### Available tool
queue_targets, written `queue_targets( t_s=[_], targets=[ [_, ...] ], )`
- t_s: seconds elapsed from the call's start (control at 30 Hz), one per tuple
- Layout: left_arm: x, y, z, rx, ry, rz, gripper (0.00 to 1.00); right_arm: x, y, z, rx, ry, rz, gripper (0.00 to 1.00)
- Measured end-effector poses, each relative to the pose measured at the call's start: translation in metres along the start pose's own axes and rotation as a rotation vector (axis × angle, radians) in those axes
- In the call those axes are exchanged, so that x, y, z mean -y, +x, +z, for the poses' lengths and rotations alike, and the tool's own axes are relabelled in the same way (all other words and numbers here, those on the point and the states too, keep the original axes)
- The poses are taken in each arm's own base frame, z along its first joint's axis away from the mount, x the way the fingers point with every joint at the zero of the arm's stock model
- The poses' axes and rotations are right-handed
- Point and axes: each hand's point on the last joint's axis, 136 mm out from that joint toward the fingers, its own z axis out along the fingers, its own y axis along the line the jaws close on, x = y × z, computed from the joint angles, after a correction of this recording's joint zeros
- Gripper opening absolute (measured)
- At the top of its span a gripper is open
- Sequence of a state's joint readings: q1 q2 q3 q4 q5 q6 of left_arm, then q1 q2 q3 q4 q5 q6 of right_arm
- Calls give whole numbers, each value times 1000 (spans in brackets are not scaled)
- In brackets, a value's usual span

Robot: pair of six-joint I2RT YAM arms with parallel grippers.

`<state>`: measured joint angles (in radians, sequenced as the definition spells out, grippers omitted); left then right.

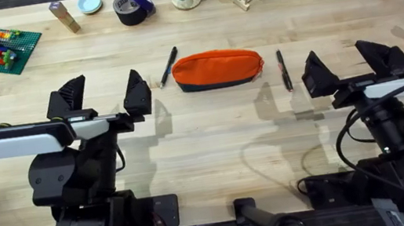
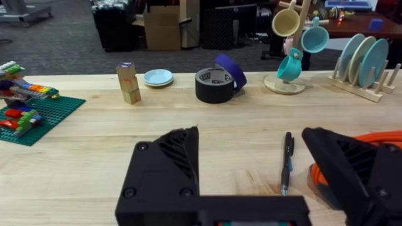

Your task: Unzip the bag, pick up the pens from the table one at a time and place them inside, then zip the bag closed.

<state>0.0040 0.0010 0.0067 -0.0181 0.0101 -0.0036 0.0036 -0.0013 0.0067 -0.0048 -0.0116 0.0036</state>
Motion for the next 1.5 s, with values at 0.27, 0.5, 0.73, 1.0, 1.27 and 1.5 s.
queue_targets(
  t_s=[0.27,0.5,0.73,1.0,1.27,1.5],
  targets=[
    [0,0,0,0,0,0,993,-1,0,0,-2,-3,0,996],
    [0,-4,0,15,0,0,993,-1,0,0,-1,-3,0,996],
    [0,-5,0,19,0,0,990,-1,-2,0,6,-4,8,996],
    [0,-11,-8,-50,-1,-6,992,-2,-38,-10,54,-10,24,996],
    [-1,-59,-23,-63,-8,-6,992,-3,-85,-28,33,-12,25,996],
    [-1,-76,-21,-192,-8,-7,993,-4,-104,-27,-109,-10,32,996]
  ],
)
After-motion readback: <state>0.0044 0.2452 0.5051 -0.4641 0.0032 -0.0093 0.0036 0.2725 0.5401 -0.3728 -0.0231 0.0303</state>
